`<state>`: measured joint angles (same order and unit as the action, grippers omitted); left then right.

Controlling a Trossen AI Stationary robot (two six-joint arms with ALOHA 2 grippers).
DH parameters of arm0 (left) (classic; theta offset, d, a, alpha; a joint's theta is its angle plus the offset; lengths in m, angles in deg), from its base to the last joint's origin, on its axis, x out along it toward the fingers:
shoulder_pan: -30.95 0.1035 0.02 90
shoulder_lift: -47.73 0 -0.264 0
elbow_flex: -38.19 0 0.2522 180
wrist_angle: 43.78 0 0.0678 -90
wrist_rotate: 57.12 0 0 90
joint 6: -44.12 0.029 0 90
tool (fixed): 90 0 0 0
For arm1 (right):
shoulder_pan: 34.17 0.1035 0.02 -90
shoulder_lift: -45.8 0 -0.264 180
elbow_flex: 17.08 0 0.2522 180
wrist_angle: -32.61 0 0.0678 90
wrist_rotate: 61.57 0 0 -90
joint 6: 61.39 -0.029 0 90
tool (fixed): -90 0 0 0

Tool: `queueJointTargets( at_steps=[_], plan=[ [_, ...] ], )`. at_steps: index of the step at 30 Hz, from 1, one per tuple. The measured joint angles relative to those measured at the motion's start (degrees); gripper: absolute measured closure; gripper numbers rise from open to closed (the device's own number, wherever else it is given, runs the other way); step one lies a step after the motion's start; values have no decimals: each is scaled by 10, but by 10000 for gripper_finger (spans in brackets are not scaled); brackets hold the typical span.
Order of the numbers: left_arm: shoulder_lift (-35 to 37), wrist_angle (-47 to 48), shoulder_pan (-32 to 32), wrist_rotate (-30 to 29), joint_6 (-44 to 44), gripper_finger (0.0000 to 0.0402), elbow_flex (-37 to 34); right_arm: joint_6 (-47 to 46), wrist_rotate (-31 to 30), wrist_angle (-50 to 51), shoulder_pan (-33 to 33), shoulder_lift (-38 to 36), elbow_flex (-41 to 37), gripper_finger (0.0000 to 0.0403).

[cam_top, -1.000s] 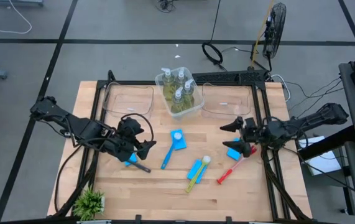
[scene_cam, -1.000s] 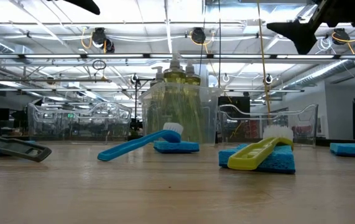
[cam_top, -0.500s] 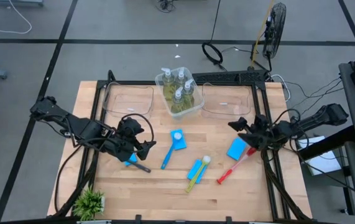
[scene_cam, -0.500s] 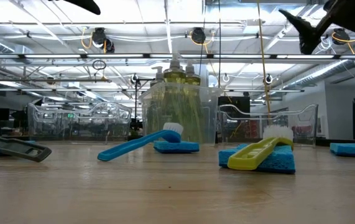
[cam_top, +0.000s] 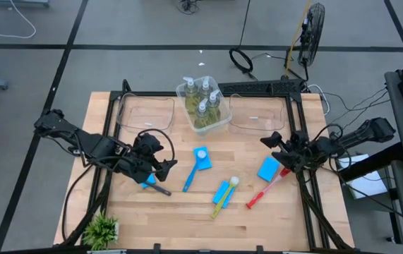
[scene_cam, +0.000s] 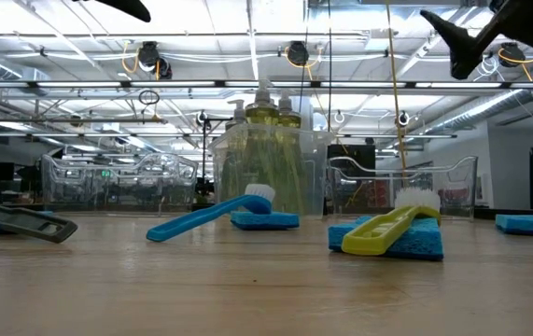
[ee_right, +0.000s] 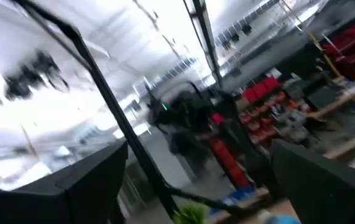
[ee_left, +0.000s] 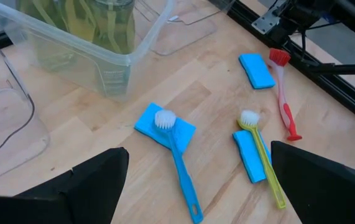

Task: Pick & Place Kitchen Sink Supplies
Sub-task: Put the red cleaning brush into the left transparent bin

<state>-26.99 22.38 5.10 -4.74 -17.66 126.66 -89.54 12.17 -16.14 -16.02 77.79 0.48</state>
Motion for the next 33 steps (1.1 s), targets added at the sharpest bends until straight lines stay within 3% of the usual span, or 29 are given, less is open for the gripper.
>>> queueJointTargets(
  at_steps=[4,10,14,29,33],
  plan=[
    [0,0,0,0,0,9,0,34,1,128,0,3,48,23],
    [0,0,0,0,9,9,0,18,0,437,0,30,174,23],
    [0,0,0,0,26,9,0,-11,0,548,0,71,243,23],
    [0,1,0,-2,92,9,0,-48,14,571,23,205,321,23],
    [0,9,0,-41,107,9,0,-48,11,572,30,253,354,23]
  ],
)
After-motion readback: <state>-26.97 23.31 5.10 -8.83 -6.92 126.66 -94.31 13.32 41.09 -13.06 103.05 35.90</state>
